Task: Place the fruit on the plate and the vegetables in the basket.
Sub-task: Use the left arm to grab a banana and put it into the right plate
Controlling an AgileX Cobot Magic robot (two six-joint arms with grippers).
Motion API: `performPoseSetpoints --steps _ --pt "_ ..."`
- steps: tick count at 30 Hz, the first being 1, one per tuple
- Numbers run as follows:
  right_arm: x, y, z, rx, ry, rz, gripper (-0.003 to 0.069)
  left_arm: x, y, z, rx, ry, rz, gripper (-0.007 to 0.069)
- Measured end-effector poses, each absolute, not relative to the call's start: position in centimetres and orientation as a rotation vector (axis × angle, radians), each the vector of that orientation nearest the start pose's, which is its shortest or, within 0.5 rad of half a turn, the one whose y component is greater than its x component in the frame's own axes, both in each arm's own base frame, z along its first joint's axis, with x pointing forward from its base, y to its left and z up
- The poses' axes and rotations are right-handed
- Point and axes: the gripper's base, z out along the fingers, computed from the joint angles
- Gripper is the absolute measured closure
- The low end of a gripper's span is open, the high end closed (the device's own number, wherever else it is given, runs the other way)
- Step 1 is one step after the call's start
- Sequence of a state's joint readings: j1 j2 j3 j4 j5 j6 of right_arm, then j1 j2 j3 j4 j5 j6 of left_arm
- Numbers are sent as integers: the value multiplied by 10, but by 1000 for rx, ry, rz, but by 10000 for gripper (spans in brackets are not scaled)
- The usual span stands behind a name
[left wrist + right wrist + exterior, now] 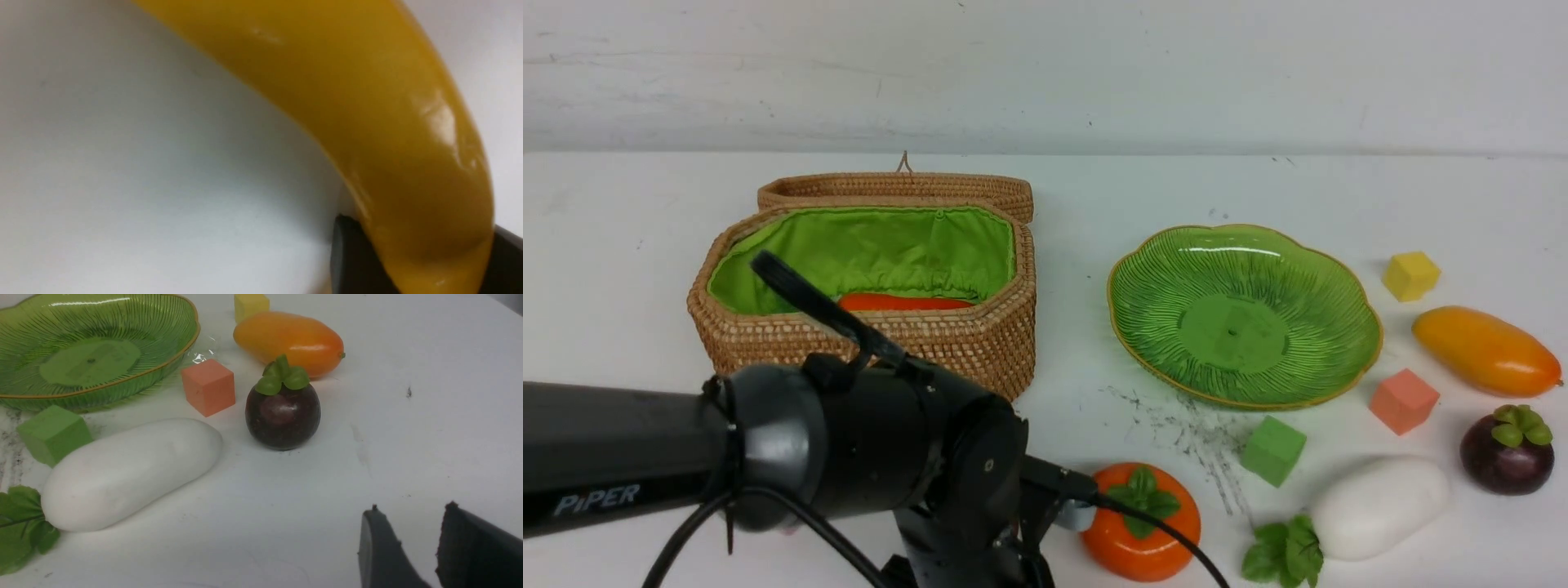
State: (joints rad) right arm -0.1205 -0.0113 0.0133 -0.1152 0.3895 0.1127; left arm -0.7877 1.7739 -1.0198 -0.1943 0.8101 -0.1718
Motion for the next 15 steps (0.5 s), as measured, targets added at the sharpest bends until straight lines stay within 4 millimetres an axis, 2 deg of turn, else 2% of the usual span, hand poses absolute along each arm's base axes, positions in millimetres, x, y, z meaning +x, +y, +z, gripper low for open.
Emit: performPoseSetpoints --steps 6,9,13,15 --pt "51 -10 175 149 1868 -120 417 212 -231 166 782 3038 -250 321" --pt "51 -10 175 149 1868 -120 417 214 -230 173 864 3038 -200 321" --pt "51 -10 175 149 1868 -120 417 222 -236 196 1011 2960 -180 321" --pt "51 -10 175 149 1868 -120 417 227 -241 215 1086 2909 -194 321"
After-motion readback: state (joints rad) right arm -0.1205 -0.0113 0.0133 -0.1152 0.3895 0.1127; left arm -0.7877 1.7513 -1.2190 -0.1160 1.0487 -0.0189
